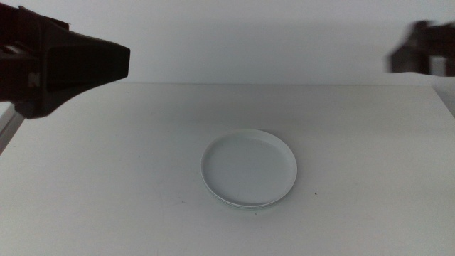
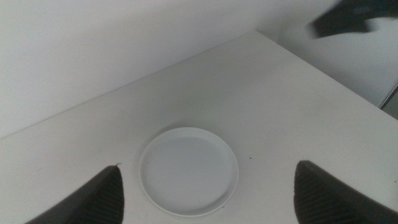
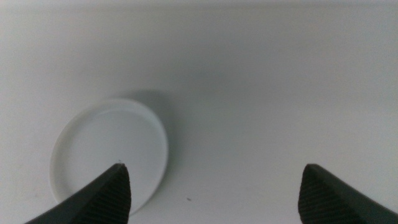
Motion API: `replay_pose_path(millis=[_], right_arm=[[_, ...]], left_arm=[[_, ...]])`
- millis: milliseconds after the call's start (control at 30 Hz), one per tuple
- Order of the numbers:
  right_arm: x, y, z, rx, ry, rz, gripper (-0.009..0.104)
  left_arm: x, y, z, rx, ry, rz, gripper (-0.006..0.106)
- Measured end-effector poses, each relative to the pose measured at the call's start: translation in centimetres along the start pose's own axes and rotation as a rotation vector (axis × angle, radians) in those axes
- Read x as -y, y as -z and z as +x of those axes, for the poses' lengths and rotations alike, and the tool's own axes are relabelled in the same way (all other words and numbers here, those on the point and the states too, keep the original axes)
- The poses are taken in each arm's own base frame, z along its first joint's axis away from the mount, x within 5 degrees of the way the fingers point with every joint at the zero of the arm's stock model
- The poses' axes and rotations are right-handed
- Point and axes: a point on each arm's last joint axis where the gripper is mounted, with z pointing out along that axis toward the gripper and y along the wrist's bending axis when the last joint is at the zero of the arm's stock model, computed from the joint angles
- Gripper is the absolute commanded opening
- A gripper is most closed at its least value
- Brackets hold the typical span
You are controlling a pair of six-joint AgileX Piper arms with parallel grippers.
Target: Stack the three bowls on top of each other.
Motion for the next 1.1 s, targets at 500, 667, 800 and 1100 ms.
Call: replay_pose_path(millis=[500,667,800,1100], right_arm=[[2.2,9.3,7.3,0.342,0.029,0.131,0.085],[2.2,9.5,7.3,0.350,0.042,0.132,0.085],[2.2,9.5,7.3,0.350,0.041,0.130,0.085],[2.2,9.5,7.3,0.350,0.041,0.130,0.085]], left_arm=[[0.0,0.0,0.0,0.000,0.000,0.000,0.094],[0.0,0.0,0.0,0.000,0.000,0.000,0.094],[0.0,0.0,-0.1,0.013,0.000,-0.006,0.094],[-0.5,0.1,-1.0,0.111,-0.010,-0.061,0.094]])
